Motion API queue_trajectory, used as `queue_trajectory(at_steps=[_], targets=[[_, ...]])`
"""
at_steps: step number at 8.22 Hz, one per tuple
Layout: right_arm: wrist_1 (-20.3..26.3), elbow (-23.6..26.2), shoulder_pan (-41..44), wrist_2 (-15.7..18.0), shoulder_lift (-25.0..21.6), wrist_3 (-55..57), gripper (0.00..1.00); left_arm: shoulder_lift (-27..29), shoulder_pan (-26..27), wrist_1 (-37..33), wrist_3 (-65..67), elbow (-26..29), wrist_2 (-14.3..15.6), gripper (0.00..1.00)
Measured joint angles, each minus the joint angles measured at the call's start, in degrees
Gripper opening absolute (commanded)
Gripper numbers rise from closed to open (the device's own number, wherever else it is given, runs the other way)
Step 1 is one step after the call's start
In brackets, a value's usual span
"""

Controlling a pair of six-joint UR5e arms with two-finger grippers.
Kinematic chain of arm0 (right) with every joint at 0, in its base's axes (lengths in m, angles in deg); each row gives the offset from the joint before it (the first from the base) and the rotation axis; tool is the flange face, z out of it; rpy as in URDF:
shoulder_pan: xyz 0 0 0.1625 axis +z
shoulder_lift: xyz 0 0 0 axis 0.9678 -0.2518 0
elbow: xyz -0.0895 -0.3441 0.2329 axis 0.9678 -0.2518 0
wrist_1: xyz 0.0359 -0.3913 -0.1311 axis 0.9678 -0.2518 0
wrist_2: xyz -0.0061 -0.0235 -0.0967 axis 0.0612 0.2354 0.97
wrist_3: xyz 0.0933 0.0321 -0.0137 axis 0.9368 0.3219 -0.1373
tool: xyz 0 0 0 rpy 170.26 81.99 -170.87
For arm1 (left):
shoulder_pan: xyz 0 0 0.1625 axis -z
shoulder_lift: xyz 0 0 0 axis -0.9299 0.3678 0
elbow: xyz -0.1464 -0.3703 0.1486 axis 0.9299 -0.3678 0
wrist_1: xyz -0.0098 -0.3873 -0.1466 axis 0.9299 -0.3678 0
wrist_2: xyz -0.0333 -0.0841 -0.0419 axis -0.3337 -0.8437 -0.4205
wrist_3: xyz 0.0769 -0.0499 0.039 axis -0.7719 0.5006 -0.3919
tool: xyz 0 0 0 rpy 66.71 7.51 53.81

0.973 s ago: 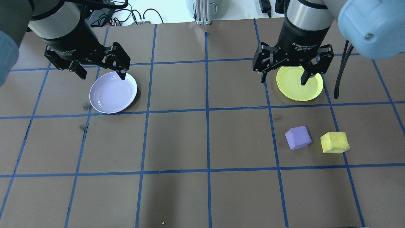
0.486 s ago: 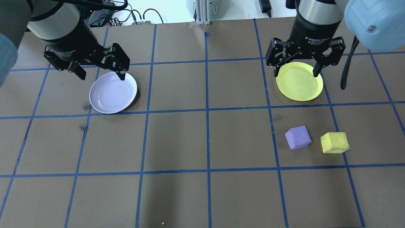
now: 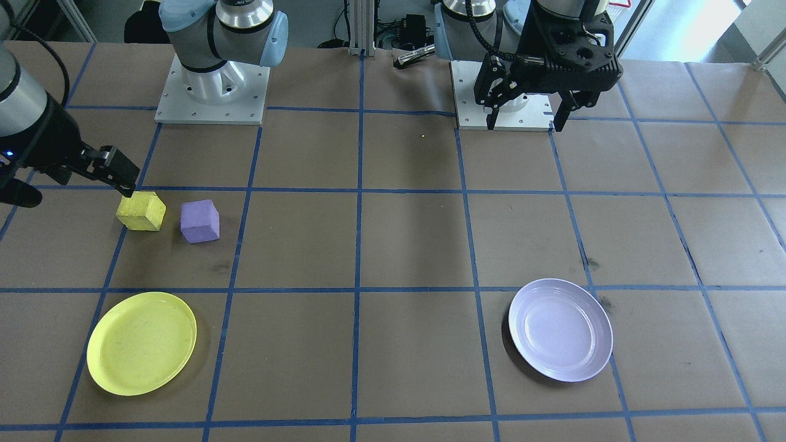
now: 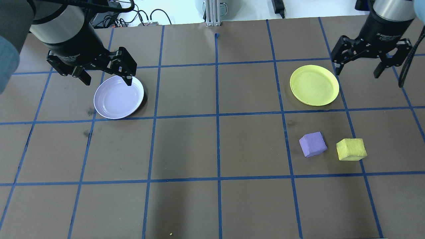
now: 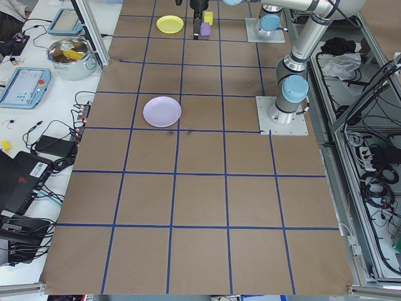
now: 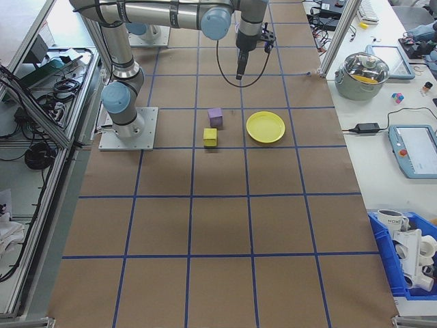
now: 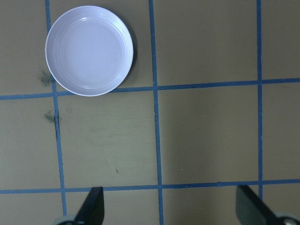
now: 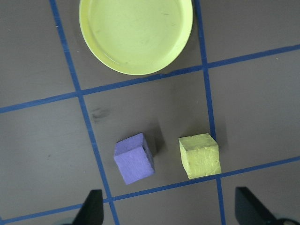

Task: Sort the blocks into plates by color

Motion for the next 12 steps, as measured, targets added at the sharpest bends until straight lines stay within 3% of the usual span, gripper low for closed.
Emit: queue_trajectory(at_steps=[2, 3, 5, 6, 8, 10, 12], targets=[[-4.5, 6.6, -5.0, 0.7, 0.9, -4.7, 1.0, -0.1, 0.0, 0.1, 0.0, -0.4, -0.1, 1.0], [-10.4, 12.9, -6.2, 0.8, 0.9, -6.4, 0.99, -0.1, 0.0, 0.1, 0.0, -0.5, -0.1, 1.0], [-26.6, 25.7, -7.4, 1.5, 1.1, -10.5, 0.96, -0.1, 0.0, 0.1, -0.1, -0.6, 0.0, 1.0], [-31.0, 29.4, -8.5, 1.9, 1.1, -12.9, 0.98, -0.2, 0.0, 0.1, 0.0, -0.7, 0.0, 1.0], [-34.4, 33.5, -11.0, 2.1, 1.2, -16.2, 1.0, -0.3, 0.0, 0.1, -0.1, -0.7, -0.1, 1.0], [-35.1, 34.7, -11.6, 2.1, 3.4, -17.3, 0.96, -0.3, 0.0, 0.1, -0.1, -0.7, -0.1, 1.0], [-35.4, 34.9, -11.7, 2.7, 6.4, -18.0, 0.61, -0.5, 0.0, 0.0, -0.1, -0.7, 0.0, 1.0]])
